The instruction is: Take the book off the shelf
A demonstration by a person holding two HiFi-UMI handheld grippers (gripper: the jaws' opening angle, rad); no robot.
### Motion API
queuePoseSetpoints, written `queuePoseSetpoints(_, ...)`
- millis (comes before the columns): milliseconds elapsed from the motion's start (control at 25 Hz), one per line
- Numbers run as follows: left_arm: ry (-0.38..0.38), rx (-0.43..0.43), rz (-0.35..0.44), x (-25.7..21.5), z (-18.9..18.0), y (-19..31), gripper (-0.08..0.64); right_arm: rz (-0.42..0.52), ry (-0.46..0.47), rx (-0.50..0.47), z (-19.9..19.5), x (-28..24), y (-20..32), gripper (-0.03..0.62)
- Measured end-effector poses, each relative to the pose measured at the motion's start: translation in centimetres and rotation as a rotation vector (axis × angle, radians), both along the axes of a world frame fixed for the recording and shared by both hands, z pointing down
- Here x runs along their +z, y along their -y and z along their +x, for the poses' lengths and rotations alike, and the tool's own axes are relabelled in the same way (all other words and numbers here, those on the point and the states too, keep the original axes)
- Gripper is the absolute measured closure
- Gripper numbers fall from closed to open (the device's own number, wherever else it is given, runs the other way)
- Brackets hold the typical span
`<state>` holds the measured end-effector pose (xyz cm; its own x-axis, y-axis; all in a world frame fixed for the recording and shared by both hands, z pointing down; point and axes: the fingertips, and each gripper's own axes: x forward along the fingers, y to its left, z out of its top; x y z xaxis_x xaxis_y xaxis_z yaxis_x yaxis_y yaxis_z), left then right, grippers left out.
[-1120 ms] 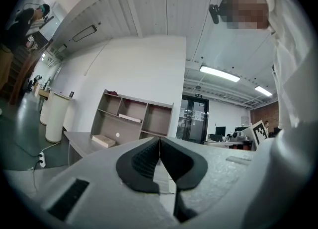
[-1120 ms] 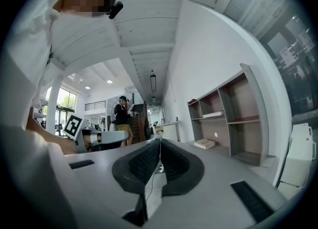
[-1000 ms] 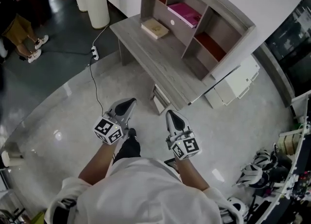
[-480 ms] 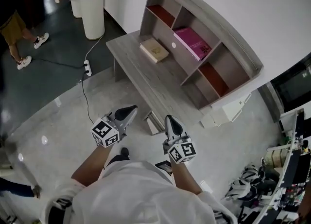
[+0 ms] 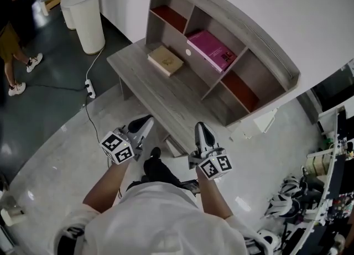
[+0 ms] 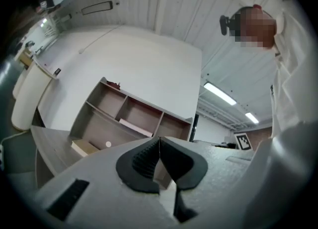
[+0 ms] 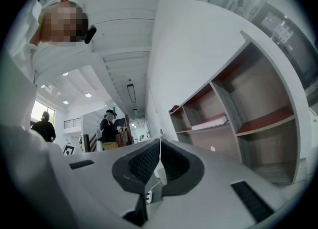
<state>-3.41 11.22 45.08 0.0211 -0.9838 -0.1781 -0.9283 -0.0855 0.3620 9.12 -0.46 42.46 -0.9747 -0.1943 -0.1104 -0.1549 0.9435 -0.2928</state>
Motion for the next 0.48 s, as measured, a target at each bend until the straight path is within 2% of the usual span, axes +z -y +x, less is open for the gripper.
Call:
queuePoseSetpoints(200,-0.172,0.010,0.055,-0.1,-3.6,3.6,0.543,-0.167,0.120,0.046,-1.3,-0.1,3.9,0.575)
queuePoseSetpoints(360,-0.320,0.033,0.102,-0.5,-6.7,6.6,0.543,-0.234,0.226,0.080,-3.1,-0.9,6.7,0.575)
queuePoseSetpoints(480,-0.401,0.051,0.132,-0.8,-9.1,9.2,0.543,-0.329,0.324,0.111,-4.8,-1.5,9.3,0.575)
